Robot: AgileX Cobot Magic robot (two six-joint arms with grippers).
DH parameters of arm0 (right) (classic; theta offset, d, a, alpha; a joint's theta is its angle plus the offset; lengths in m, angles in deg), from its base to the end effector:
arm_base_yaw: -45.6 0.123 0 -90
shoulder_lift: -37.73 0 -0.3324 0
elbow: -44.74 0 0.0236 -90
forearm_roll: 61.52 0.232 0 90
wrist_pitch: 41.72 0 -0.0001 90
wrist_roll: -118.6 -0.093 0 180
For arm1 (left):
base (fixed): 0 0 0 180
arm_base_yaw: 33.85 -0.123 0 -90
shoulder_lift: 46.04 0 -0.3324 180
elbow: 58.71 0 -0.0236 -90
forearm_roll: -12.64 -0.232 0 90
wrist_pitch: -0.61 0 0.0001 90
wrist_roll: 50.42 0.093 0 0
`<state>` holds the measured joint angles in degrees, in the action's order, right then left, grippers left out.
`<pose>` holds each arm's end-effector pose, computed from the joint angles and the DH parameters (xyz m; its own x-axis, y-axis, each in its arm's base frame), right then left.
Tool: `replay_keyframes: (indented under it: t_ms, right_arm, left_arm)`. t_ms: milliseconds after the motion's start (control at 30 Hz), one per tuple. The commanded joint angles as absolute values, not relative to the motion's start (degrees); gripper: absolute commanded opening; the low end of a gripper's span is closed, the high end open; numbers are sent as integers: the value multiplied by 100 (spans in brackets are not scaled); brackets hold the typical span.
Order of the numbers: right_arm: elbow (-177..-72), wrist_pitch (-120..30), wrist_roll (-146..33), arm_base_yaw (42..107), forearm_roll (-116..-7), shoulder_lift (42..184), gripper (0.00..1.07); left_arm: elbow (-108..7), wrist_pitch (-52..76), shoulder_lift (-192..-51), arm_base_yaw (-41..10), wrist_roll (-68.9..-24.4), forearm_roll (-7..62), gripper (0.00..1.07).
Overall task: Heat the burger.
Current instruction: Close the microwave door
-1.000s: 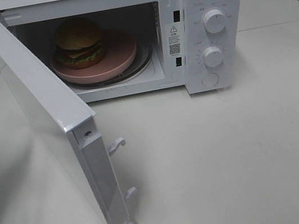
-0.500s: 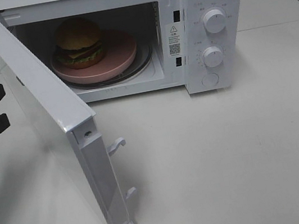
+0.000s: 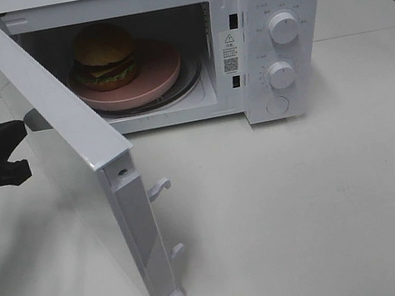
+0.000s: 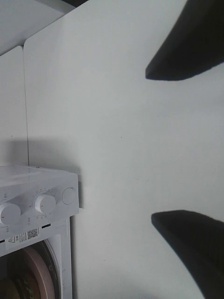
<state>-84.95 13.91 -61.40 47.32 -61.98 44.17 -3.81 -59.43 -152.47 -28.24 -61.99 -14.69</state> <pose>-0.0632 -0.0025 0.2717 -0.3805 -0.0160 -0.9247 -0.0256 0.9996 -0.0067 0.2684 -0.0635 0.2084 -0.2217 0.0684 -0.9727 0.4851 0.8731 -0.0491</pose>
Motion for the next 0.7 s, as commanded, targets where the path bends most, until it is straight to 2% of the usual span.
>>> replay_keyframes:
  t_ms: [33, 467, 700]
  right_arm:
    - [-8489, 1357, -6140, 4703, -6226, 4251, 76]
    - [-8489, 1357, -6140, 4703, -6226, 4251, 76]
    - [-8489, 1357, -6140, 4703, -6226, 4251, 76]
  left_arm:
    - [-433, -5961, -15281, -2617, -6222, -1366, 0]
    - [-433, -5961, -15281, -2503, -6228, -1097, 0]
    - [-536, -5966, -15344, -2205, -6199, -679, 0]
